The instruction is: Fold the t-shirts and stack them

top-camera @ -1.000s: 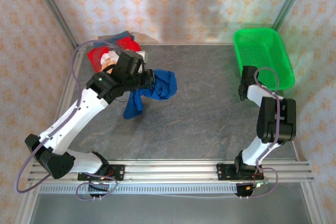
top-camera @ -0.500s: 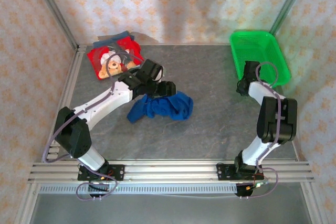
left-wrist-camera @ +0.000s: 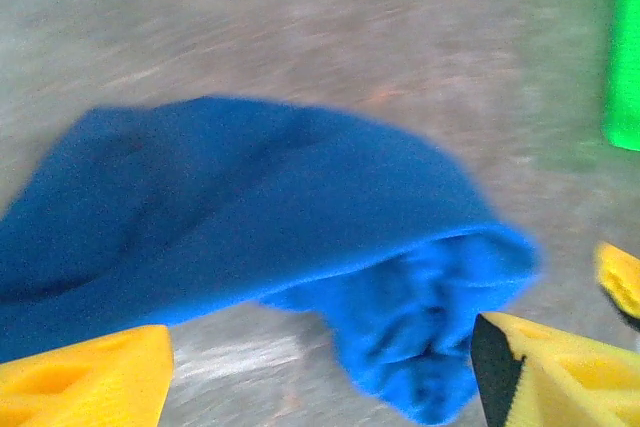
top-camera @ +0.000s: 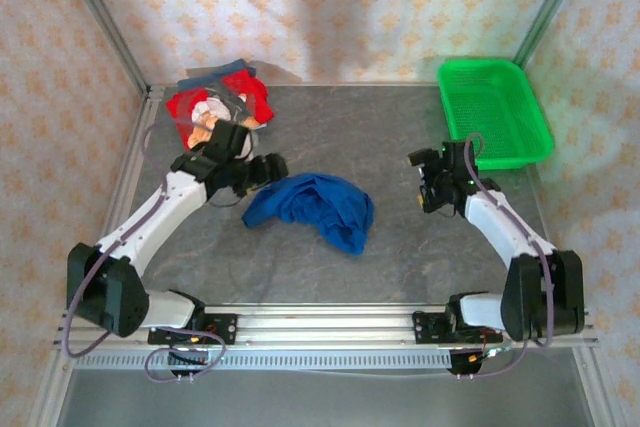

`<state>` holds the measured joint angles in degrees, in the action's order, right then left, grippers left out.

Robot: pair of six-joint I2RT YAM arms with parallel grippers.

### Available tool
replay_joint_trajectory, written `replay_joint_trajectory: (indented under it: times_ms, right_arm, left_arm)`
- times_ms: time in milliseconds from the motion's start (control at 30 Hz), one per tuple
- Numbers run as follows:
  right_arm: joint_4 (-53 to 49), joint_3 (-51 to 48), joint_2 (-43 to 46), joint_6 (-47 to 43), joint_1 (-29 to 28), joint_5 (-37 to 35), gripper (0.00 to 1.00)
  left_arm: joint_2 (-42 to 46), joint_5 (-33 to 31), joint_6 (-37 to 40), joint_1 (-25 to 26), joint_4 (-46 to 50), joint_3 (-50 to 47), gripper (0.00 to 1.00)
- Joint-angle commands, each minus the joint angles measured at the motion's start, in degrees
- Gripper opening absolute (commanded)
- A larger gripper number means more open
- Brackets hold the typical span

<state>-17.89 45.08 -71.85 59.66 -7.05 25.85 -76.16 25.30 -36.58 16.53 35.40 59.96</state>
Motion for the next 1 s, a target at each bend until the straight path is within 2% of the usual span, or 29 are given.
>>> replay_joint_trajectory:
  times_ms: [0,100,167,400,533,700,767,867,933,967]
  right_arm:
    - [-11.62,-0.72,6.35,-16.42,-3.69,5.63,0.95]
    - [-15.02,-2.7,8.74,-23.64,-7.63,9.52,0.92]
    - [-14.82,-5.0,9.3,-25.21,-10.25,11.83,0.89]
    - [-3.54,-10.93,5.33,-24.54,-19.96,10.69,0.79]
    - [3.06,-11.4,-0.34,-24.07,-21.85,9.56,0.71]
    - [9.08,-11.37,-3.76,-22.83,-21.98,9.12,0.58]
    - [9.35,-10.48,-6.29,-23.52,-21.98,9.56,0.49]
    - [11.87,-9.66,-7.99,-22.29,-21.98,9.35,0.21]
    - [9.66,-7.29,-7.68,-22.32,-21.9,9.21,0.03]
    - [6.76,-5.21,-6.98,-23.2,-21.95,8.6,0.0]
  left_arm:
    - [2.09,0.21,-0.37,-1.41,2.57,-5.85,0.78]
    - [2.44,0.36,-0.06,-2.69,-0.64,-10.34,0.76]
    - [1.72,0.36,-0.01,-3.26,-3.97,-12.67,0.75]
    - [-4.44,1.58,-0.25,-3.51,-15.94,-15.23,0.68]
    - [-9.08,1.24,0.7,-3.5,-20.21,-15.14,0.66]
    - [-14.46,0.23,1.48,-3.5,-23.16,-14.08,0.55]
    - [-16.19,-0.56,1.83,-3.55,-23.35,-13.38,0.45]
    - [-17.79,-1.1,2.55,-3.53,-21.95,-11.52,0.18]
    - [-16.79,-1.69,3.03,-3.56,-18.89,-9.5,0.04]
    - [-15.19,-2.25,3.39,-3.56,-16.96,-8.52,0.0]
